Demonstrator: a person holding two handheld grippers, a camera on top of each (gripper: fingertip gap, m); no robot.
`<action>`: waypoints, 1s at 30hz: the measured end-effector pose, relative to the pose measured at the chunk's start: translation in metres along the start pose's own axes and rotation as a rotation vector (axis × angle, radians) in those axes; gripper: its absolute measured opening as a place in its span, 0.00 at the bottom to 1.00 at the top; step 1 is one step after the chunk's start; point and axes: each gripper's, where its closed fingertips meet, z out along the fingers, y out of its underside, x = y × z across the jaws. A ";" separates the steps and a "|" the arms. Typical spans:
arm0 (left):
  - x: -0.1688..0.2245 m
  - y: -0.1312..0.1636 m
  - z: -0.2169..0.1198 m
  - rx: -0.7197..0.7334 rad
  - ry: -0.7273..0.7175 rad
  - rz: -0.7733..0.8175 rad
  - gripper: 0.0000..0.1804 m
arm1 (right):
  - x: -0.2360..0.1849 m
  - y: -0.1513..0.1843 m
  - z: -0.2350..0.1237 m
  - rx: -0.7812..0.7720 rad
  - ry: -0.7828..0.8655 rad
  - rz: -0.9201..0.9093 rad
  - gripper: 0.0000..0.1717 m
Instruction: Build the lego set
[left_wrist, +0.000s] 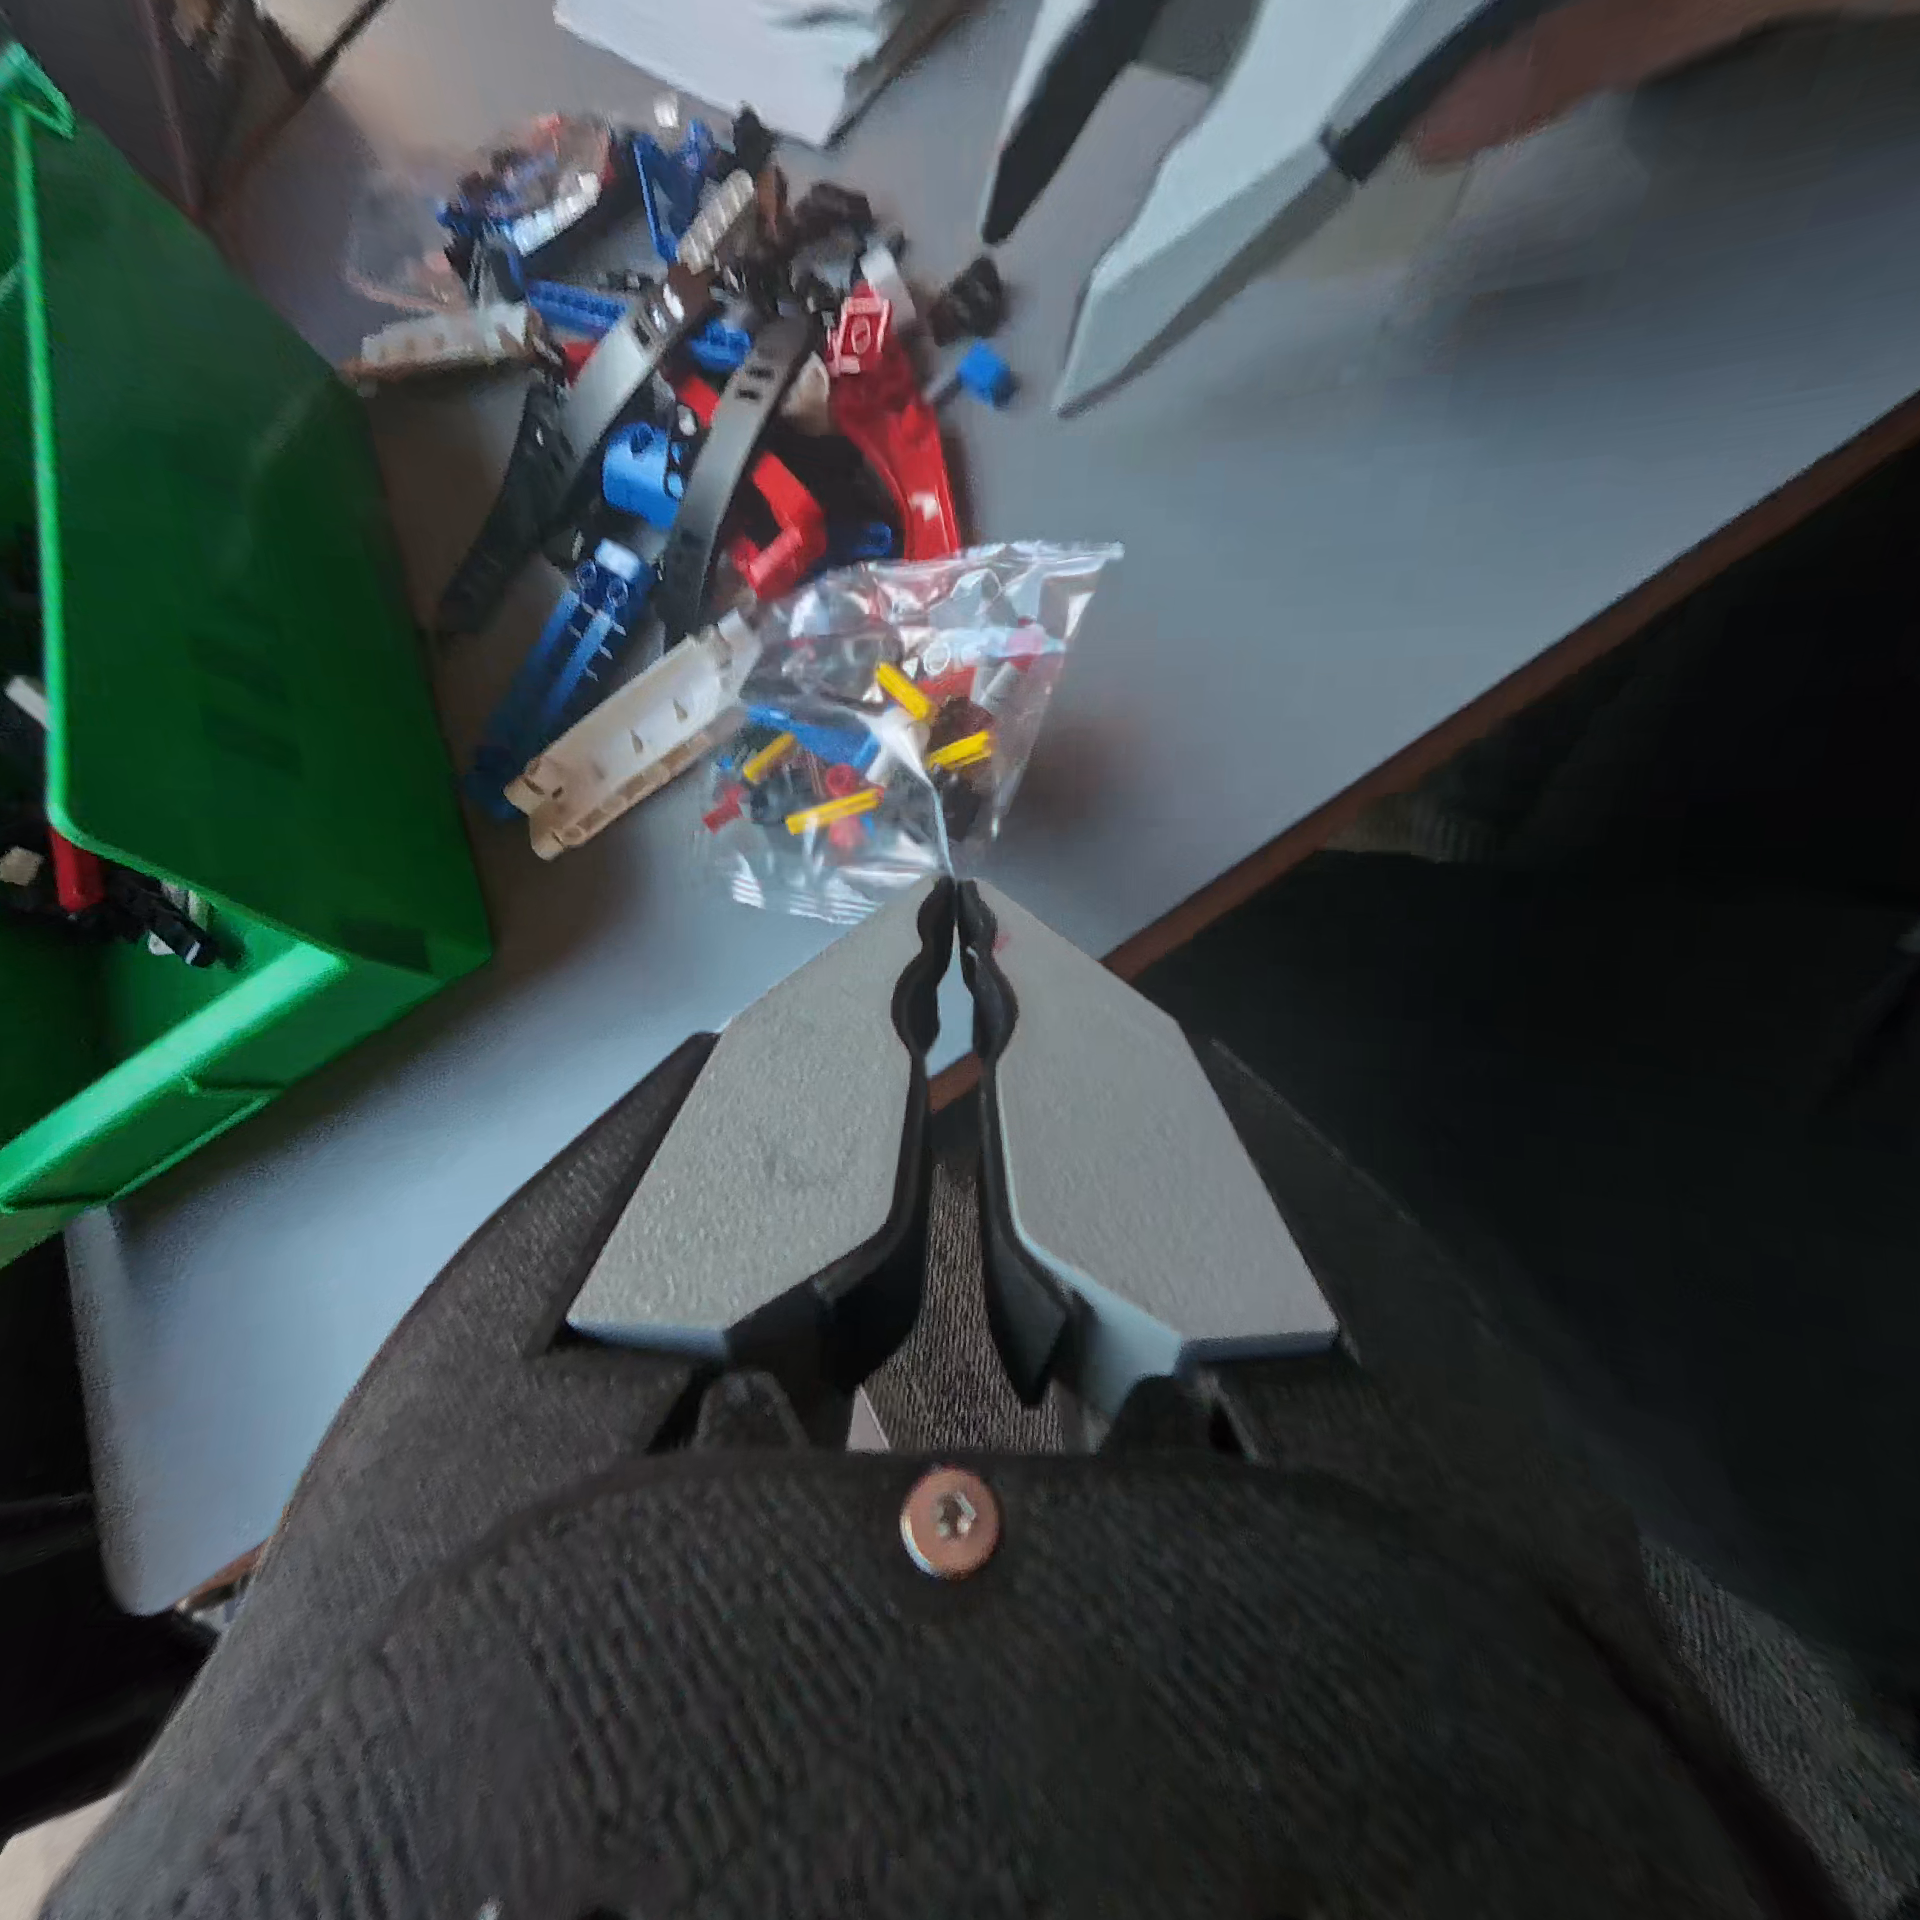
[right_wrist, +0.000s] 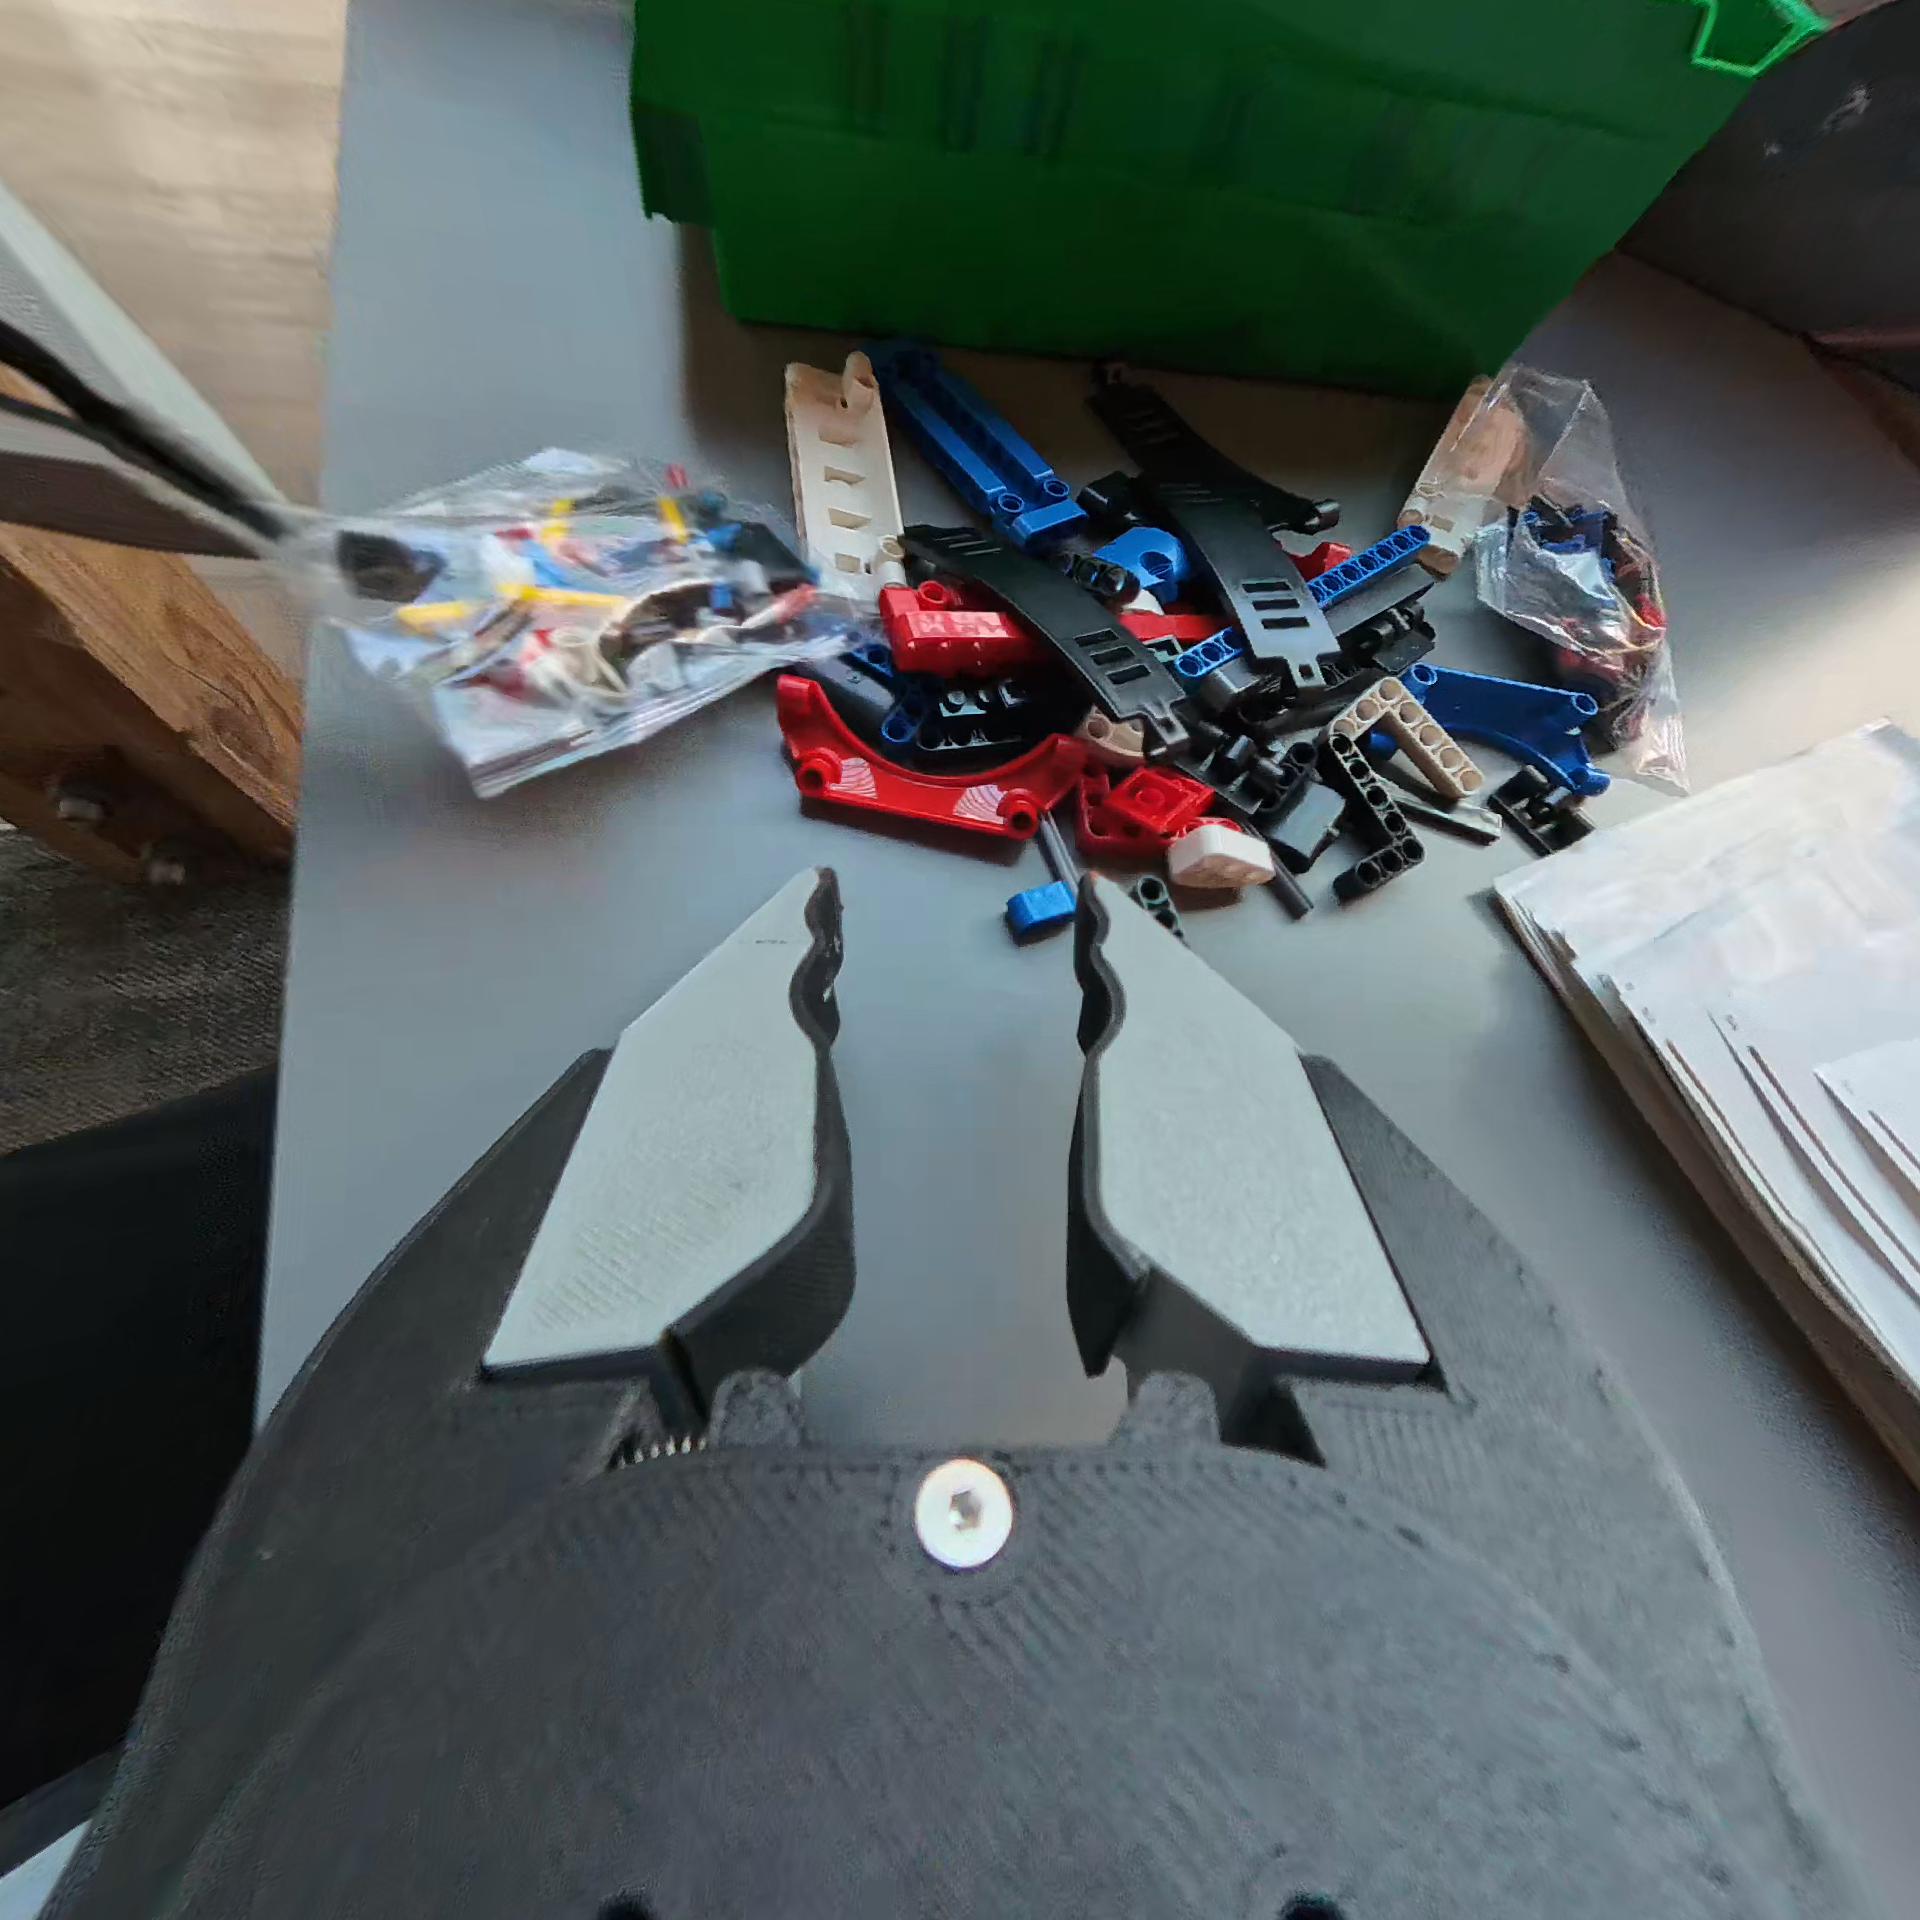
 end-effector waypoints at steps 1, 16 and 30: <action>-0.002 -0.010 -0.002 0.025 -0.007 -0.007 0.00 | -0.001 0.000 -0.007 0.016 -0.006 0.013 0.25; 0.018 -0.116 -0.030 0.189 -0.064 0.027 0.00 | -0.038 0.010 -0.109 0.208 -0.161 0.128 0.26; 0.059 -0.205 0.020 0.223 -0.041 0.347 0.00 | -0.004 -0.002 -0.173 0.303 -0.259 0.312 0.39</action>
